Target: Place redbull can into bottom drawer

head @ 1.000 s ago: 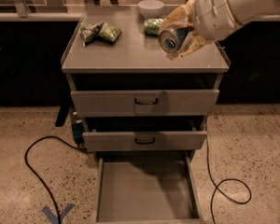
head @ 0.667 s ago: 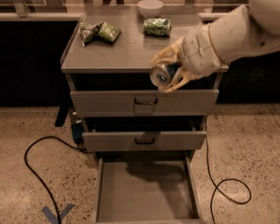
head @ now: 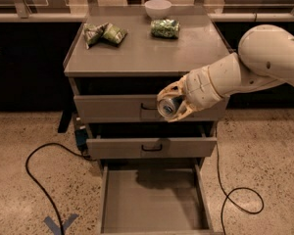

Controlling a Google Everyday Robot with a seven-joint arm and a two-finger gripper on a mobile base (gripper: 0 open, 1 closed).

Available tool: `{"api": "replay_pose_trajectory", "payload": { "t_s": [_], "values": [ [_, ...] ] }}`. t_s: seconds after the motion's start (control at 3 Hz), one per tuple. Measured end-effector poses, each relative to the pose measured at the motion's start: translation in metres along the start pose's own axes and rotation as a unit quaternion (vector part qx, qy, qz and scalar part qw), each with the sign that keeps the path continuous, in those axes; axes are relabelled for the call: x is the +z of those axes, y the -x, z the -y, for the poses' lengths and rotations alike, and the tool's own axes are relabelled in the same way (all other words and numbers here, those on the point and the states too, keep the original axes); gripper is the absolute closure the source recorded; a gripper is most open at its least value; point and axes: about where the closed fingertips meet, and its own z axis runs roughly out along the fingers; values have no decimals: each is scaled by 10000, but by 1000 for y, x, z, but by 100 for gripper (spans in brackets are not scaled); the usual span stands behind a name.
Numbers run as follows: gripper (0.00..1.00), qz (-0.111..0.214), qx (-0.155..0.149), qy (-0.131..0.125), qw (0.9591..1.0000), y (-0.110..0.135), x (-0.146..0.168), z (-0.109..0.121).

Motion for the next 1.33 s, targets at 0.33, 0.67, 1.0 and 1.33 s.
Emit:
{"api": "replay_pose_trajectory", "payload": {
  "t_s": [0.33, 0.67, 1.0, 1.33],
  "values": [
    [100, 2, -2, 0, 10000, 0, 0, 0],
    [100, 162, -189, -60, 9997, 1, 9, -7],
    [100, 292, -73, -48, 9995, -28, 37, -51],
    [100, 396, 230, -46, 9989, -59, 73, -106]
  ]
}}
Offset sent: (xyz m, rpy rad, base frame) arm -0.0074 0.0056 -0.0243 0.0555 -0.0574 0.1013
